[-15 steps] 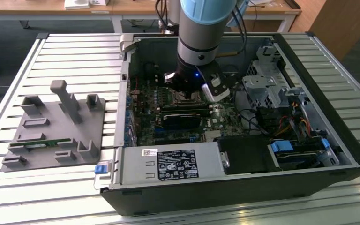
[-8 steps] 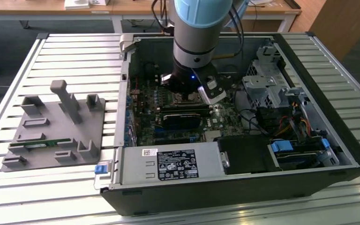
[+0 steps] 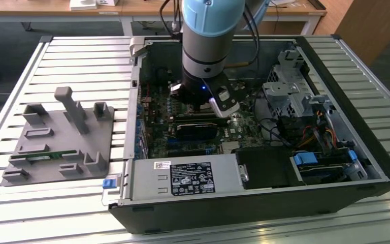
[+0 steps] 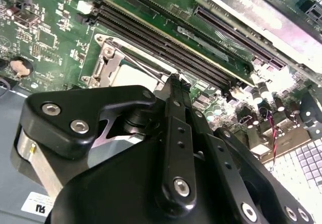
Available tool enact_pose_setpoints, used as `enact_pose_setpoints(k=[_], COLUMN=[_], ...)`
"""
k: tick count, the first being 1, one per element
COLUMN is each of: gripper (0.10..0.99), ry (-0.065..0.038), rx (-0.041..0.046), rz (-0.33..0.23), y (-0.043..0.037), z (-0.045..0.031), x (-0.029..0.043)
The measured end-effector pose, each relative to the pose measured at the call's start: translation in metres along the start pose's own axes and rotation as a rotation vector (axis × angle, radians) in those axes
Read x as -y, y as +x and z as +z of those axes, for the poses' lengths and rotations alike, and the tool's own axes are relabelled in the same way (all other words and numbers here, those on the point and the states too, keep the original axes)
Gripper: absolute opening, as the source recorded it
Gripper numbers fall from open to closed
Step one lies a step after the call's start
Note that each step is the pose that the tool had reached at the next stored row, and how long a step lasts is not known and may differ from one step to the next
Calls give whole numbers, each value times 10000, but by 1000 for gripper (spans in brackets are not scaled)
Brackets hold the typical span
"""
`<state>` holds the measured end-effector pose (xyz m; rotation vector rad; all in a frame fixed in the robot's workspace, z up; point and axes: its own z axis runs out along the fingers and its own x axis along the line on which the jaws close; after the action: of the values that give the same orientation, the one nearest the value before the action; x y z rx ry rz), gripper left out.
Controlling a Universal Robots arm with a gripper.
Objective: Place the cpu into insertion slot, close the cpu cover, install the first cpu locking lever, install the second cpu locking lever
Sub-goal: 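Install the second cpu locking lever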
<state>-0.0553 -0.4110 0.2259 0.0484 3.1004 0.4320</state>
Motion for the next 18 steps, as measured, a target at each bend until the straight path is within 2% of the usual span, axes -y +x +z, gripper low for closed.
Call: enact_pose_setpoints(k=[10,13,18], gripper=[106,106,106], ry=[-49,-116,-284], rx=[-2,-1,-3], rz=[26,40,56], y=[48,55,74], z=[77,88,107], x=[38,58,80])
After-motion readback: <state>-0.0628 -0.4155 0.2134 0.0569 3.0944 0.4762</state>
